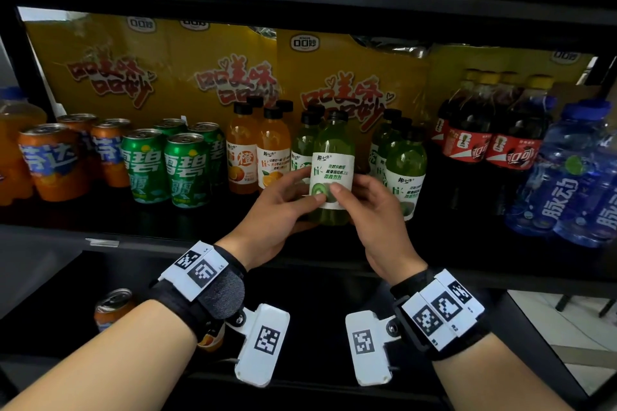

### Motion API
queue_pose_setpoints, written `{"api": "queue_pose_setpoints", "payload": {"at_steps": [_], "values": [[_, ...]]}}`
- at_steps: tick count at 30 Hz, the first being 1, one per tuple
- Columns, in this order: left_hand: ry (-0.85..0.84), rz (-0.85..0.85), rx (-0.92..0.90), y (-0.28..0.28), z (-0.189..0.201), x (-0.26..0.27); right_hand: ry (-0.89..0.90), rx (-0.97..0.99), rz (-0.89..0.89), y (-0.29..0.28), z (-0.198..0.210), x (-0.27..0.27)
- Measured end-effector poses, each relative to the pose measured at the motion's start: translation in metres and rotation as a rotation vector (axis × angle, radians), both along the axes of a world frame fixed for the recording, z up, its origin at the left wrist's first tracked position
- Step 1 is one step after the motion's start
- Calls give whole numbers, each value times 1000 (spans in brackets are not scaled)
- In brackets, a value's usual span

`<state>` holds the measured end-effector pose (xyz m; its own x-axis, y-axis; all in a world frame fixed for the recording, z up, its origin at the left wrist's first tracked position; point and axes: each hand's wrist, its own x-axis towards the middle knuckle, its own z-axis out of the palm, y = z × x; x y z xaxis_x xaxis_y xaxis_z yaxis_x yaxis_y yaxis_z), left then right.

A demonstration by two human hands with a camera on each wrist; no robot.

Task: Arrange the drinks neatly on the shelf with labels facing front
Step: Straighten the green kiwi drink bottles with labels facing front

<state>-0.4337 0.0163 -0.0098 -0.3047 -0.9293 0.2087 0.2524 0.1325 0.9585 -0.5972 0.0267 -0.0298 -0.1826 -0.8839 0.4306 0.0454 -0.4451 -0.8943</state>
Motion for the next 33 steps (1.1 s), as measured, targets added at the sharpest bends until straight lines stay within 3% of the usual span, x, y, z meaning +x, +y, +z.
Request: {"api": "queue_pose_setpoints", "payload": {"at_steps": [5,13,23,28,33], "values": [[-31,-35,-49,2,-2,0,16,0,-8,3,1,0],[11,-7,-27,-3,0,-1,-144,72,-53,3,6,2],[11,16,-16,2,6,-2,-121,102,21,13,23,3],[31,-177,107,8,24,6,-34,170,45,14,45,-5],[31,-391,255,14,51,18,61,246,-75,14,53,-10]]}}
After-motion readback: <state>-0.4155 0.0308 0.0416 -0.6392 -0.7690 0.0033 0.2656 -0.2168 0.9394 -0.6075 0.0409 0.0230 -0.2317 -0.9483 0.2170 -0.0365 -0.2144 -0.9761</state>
